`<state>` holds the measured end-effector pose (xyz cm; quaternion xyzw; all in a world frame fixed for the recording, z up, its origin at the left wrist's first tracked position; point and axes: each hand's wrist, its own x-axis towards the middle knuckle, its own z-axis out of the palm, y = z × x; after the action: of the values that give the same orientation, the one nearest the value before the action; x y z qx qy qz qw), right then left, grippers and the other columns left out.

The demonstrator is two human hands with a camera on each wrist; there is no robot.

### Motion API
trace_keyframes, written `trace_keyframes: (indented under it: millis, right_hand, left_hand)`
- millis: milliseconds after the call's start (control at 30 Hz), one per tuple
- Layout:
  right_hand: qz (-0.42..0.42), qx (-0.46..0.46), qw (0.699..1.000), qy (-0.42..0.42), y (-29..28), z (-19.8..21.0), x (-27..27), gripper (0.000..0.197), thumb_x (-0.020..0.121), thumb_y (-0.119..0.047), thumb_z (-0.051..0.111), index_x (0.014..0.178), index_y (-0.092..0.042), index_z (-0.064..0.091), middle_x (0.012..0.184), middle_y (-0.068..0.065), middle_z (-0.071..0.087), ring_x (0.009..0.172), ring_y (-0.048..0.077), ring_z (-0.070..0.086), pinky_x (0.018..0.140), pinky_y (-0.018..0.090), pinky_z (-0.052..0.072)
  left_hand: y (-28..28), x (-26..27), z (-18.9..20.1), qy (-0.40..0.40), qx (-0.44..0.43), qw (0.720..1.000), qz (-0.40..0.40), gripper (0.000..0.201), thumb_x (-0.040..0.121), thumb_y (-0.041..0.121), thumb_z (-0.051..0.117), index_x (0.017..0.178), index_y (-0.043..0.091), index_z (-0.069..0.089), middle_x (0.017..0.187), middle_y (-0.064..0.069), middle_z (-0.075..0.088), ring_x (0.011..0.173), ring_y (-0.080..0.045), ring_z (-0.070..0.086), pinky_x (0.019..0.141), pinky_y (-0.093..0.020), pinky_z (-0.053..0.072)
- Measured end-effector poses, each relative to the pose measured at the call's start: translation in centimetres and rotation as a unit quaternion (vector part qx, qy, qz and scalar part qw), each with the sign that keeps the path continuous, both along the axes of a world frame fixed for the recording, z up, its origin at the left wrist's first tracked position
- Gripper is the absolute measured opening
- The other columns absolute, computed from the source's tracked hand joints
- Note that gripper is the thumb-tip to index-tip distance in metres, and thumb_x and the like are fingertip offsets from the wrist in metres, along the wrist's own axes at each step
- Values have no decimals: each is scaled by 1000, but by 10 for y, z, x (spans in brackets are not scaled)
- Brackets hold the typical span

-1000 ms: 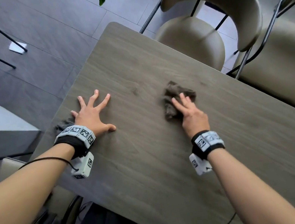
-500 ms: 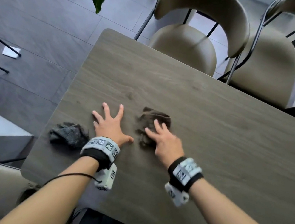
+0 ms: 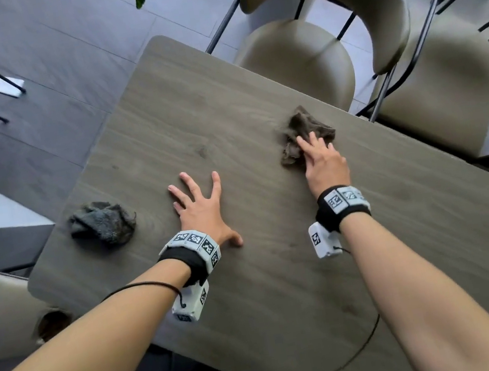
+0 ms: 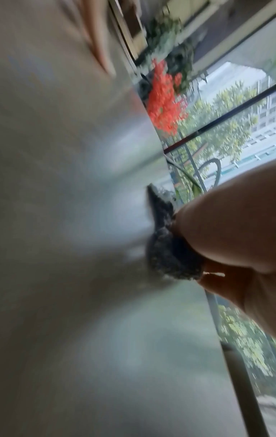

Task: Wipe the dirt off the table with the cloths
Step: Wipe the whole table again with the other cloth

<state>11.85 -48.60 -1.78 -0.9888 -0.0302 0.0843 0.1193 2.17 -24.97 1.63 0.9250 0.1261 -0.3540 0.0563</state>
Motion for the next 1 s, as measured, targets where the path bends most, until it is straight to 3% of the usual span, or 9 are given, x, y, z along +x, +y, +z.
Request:
trace_keyframes:
  millis: [100,200,333,433,533,633,733,900,1000]
  right_hand:
    - [-59,19,998,10,-8,20,29,43,93,-14,51,129,-35,61,123,10,66,105,35,63,92,37,48]
    - [-61,100,993,-27,1,36,24,45,84,-3,53,118,-28,69,112,8,71,101,29,66,94,29,47]
    - [70,192,978,-48,32,36,-56,47,74,-2,46,107,-20,73,120,9,68,102,24,69,90,34,54]
    - [158,126,979,40,53,20,-148,71,63,10,59,125,-26,65,138,7,56,117,24,62,82,32,55]
    - [188,119,973,67,51,7,-195,81,64,11,55,134,-29,57,151,2,41,137,19,42,90,28,53]
    - [171,129,976,29,34,-1,-169,72,64,11,61,124,-27,66,144,1,50,131,17,49,95,30,52]
    - [100,108,989,0,4,-6,-118,69,69,11,60,125,-29,65,145,1,49,131,17,49,100,28,47]
    - [-11,31,999,7,-37,6,-32,59,82,3,53,130,-32,61,146,1,48,130,25,50,97,39,49]
    - [-55,13,997,56,-35,21,-7,53,88,-5,49,130,-34,60,146,-1,48,129,25,50,103,35,39]
  left_hand:
    - [1,0,2,1,-7,1000,4,163,40,70,90,156,35,-19,156,-32,-29,144,-61,-9,120,-58,23]
    - [1,0,3,1,-11,1000,6,163,40,69,90,156,35,-19,155,-32,-30,144,-61,-10,120,-58,22]
    - [0,0,1,-2,-10,1000,4,162,40,70,90,155,36,-20,156,-32,-29,145,-60,-10,120,-58,22]
    - [1,-2,-3,-19,3,1000,-8,144,59,62,86,156,36,-17,157,-32,-25,145,-61,-7,118,-58,26]
    - [1,-3,-7,-36,12,999,-14,125,73,51,78,156,35,-15,157,-32,-24,144,-62,-4,118,-57,28]
    - [1,-2,-4,-13,10,1000,-7,144,58,65,85,156,37,-18,158,-31,-25,145,-60,-6,118,-56,27]
    - [-1,0,1,3,1,1000,6,160,41,71,89,155,39,-18,158,-29,-27,146,-57,-9,120,-56,24]
    - [-1,-1,3,-3,-8,1000,17,161,39,68,91,156,40,-16,159,-27,-28,147,-57,-10,120,-56,23]
    - [0,-1,3,-7,-10,1000,19,162,38,67,92,156,41,-15,159,-27,-28,146,-57,-11,121,-57,22]
